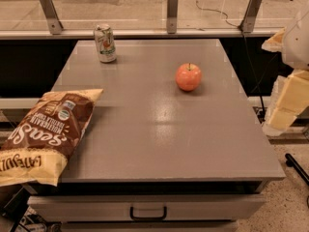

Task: Pick apple

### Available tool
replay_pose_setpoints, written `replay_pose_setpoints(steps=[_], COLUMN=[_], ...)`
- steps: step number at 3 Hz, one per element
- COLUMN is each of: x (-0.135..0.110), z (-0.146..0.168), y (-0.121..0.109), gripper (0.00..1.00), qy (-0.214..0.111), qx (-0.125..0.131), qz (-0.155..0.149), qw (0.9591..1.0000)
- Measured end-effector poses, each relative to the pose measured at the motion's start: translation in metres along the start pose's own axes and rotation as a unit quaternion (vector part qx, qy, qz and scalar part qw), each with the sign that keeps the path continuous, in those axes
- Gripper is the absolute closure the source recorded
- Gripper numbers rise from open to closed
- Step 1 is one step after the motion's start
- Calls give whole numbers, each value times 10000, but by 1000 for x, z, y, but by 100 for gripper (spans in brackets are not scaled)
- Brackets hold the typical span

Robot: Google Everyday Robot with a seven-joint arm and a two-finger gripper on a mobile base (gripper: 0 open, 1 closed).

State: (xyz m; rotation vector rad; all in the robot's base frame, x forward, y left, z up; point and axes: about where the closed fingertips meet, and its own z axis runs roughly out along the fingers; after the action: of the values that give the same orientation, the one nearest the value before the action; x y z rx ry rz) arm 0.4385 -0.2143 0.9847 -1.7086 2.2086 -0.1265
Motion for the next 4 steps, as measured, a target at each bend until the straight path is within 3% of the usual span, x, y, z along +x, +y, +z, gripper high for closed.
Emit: replay_pose_setpoints(steps=[1, 2, 3, 4], x=[0, -2, -5, -19], z=[0, 2, 11, 26], y=[0, -10, -26, -44], gripper=[0, 0, 0, 0], qy=[0, -327, -1087, -1978], qx=[1, 46, 126, 196], qz=[0, 174, 500, 790], qw=[10000, 9993, 9927, 9769])
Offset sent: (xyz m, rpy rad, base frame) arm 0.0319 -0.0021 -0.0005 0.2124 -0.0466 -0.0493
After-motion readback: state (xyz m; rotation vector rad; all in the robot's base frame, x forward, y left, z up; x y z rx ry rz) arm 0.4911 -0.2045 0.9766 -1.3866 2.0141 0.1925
